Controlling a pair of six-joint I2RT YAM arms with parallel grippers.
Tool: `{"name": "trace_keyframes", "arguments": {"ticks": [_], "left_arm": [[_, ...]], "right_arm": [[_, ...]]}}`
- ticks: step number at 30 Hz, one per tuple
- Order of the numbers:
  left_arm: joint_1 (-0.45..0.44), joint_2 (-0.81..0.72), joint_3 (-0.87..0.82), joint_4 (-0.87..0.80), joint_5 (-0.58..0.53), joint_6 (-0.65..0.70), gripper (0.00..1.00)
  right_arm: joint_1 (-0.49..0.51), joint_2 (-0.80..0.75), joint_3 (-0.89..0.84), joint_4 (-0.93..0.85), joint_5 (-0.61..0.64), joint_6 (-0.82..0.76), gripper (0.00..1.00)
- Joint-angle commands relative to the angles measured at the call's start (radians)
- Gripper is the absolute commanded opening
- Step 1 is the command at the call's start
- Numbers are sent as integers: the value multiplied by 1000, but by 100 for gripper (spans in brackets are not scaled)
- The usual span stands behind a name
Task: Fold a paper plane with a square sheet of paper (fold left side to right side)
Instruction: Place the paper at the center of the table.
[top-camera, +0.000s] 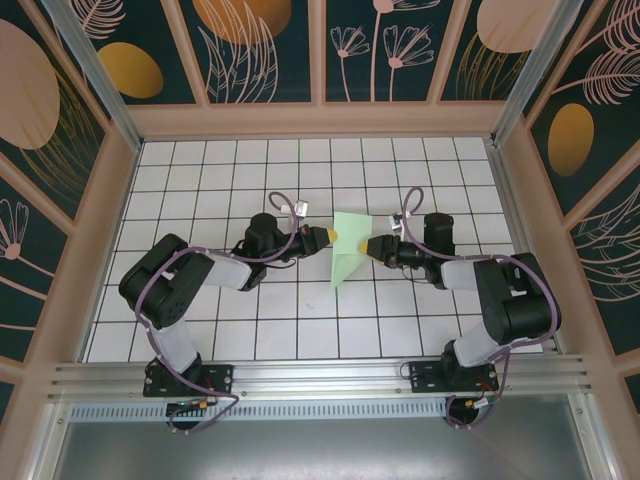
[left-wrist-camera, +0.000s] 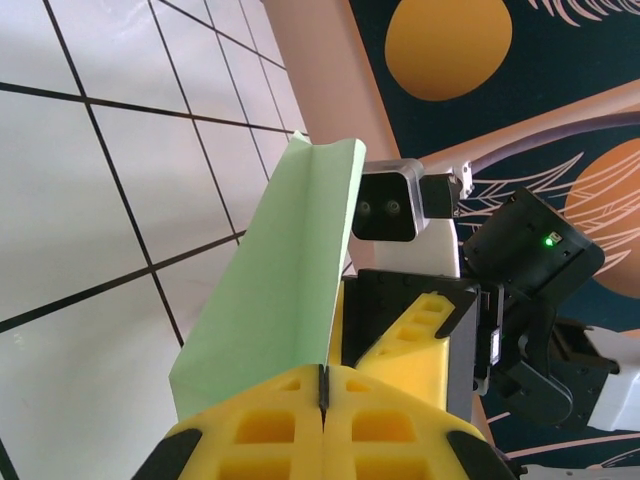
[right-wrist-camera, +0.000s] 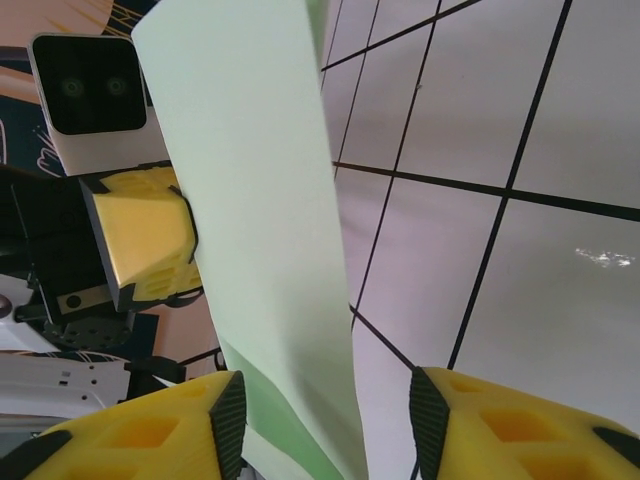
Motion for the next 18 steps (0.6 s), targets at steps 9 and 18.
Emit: {"name": "trace_keyframes", "arguments": {"ticks": [9, 18], "left_arm": [[-6, -54, -10, -133, -83, 78, 26], [-8, -269, 22, -600, -299, 282, 42]], "right_arm": [[-4, -2, 33, -118, 21, -51, 5], [-5, 34, 108, -373, 109, -47, 2]]}}
